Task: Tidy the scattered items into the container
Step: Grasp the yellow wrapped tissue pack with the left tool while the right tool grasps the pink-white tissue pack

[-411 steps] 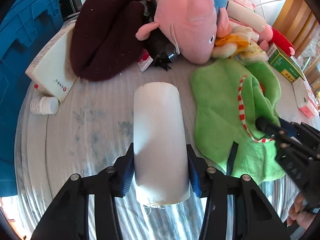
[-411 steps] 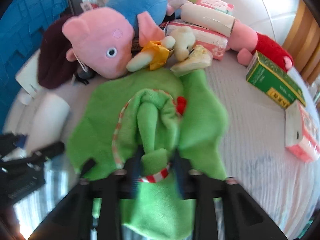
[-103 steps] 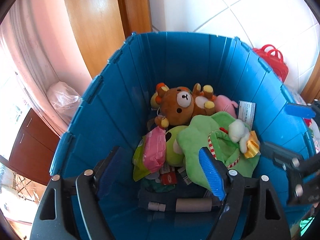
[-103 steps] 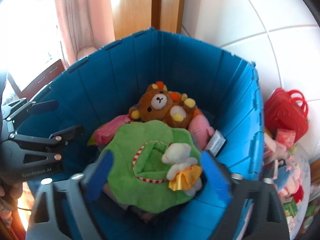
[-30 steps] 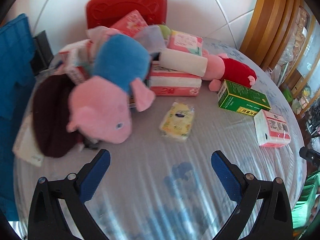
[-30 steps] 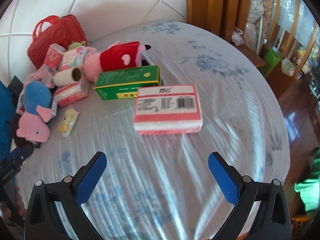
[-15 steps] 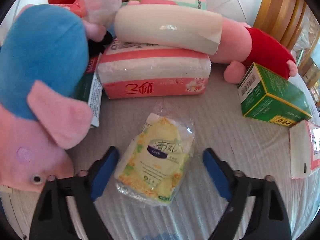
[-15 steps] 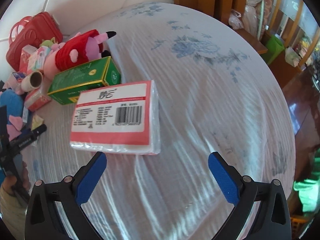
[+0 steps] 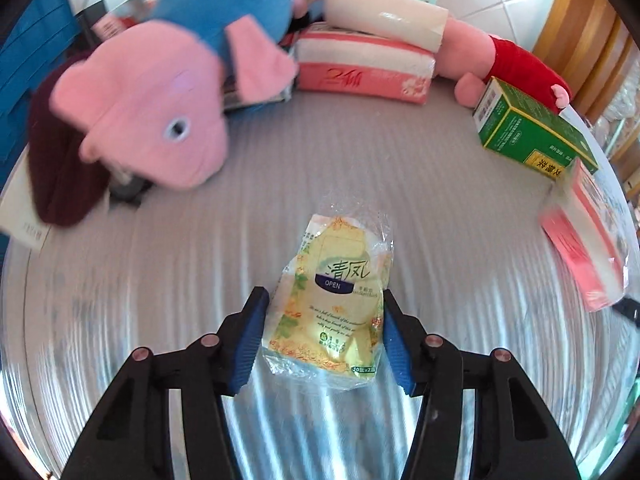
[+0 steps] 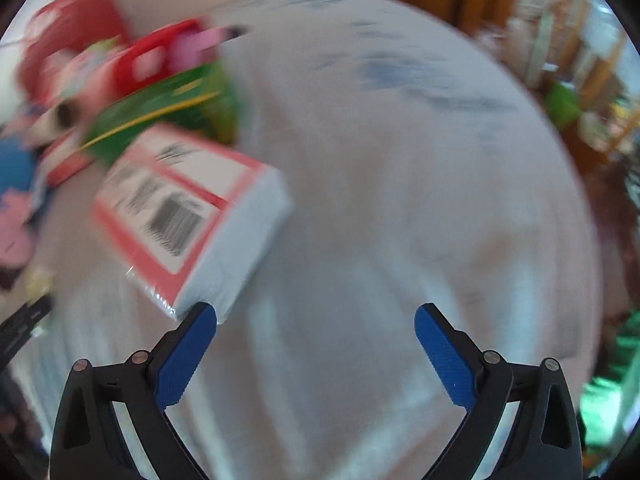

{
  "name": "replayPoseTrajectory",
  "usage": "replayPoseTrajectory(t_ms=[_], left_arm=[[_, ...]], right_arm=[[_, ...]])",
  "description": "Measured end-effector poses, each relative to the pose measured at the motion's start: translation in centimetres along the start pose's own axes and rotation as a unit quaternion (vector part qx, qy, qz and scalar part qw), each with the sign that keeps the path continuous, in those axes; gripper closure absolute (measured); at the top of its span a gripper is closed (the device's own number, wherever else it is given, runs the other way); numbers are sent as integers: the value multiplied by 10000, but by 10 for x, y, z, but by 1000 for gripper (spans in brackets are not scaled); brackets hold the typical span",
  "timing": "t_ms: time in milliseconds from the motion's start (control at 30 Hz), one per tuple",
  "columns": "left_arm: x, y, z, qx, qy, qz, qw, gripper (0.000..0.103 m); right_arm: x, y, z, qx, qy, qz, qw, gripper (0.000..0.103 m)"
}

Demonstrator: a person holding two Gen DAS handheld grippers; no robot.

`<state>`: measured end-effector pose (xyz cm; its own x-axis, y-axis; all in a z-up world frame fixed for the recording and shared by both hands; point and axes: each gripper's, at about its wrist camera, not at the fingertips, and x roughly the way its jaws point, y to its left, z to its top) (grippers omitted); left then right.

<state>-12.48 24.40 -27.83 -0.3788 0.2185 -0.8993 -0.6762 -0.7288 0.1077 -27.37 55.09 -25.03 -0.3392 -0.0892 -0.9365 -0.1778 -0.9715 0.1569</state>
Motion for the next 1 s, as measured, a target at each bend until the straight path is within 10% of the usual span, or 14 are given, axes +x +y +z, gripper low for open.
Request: replayPoseTrajectory(t_ms=[133, 400, 1000], left_arm=[[-5, 1, -9, 4, -190, 50, 9998, 44], [-4, 9, -24, -223, -497, 155, 9984, 0], [-24, -6, -54, 173, -529, 214, 9982, 0]], right_arm=[[8, 68, -9, -776, 98, 788, 9938, 1], [19, 76, -15, -1266, -494, -186, 9905, 0], [9, 58, -19, -1092, -1243, 193, 9860, 0]])
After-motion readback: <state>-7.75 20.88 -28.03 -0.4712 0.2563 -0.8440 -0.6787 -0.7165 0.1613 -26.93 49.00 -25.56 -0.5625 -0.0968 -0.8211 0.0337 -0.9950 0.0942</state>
